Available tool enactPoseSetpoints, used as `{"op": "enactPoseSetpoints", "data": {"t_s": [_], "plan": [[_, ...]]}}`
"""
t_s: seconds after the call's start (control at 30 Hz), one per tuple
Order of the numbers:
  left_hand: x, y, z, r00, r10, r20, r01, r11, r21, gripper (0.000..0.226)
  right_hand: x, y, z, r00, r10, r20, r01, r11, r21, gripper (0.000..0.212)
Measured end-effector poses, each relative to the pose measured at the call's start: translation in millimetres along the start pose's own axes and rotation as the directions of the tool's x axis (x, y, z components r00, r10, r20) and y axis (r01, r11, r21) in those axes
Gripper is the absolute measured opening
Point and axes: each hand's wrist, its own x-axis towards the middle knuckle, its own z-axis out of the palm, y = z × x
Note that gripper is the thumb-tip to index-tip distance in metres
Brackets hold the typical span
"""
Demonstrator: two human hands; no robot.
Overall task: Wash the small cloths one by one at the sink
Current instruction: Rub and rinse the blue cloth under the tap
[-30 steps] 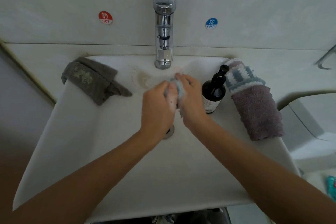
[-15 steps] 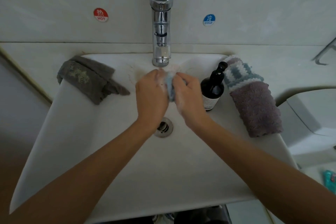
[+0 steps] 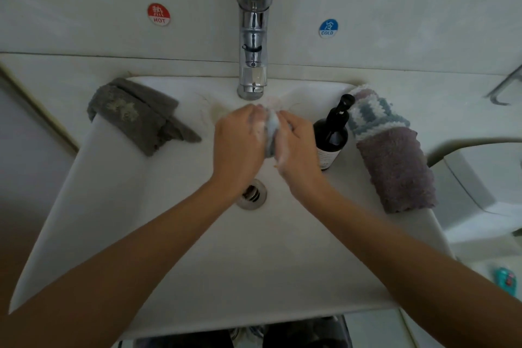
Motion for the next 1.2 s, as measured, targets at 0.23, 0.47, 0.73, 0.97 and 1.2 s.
{"op": "enactPoseSetpoints", "data": {"t_s": [0.23, 0.47, 0.73, 0.97, 1.2], "plan": [[-15, 4, -4, 0.996, 0.061, 0.060, -0.062, 0.998, 0.010, 0.029, 12, 0, -1, 0.995, 0.097, -0.038, -0.095, 0.994, 0.059, 0.032], [-9, 4, -8, 0.995, 0.093, 0.016, -0.095, 0.992, 0.082, 0.033, 6, -5, 2, 0.998, 0.060, 0.020, -0.060, 0.998, 0.007, 0.042], [5, -9, -7, 0.997, -0.080, 0.019, 0.079, 0.997, 0.018, 0.027, -7, -4, 9, 0.999, 0.050, 0.013, -0.050, 0.999, -0.010, 0.040], [-1, 0, -8, 0.997, -0.067, 0.026, 0.068, 0.997, -0.029, 0.030, -6, -4, 5, 0.996, 0.079, 0.030, -0.079, 0.997, 0.001, 0.035], [27, -10, -37, 0.928, -0.128, 0.351, 0.180, 0.976, -0.121, 0.040, 7, -13, -8, 0.982, 0.131, 0.134, -0.133, 0.991, 0.004, 0.031]]}}
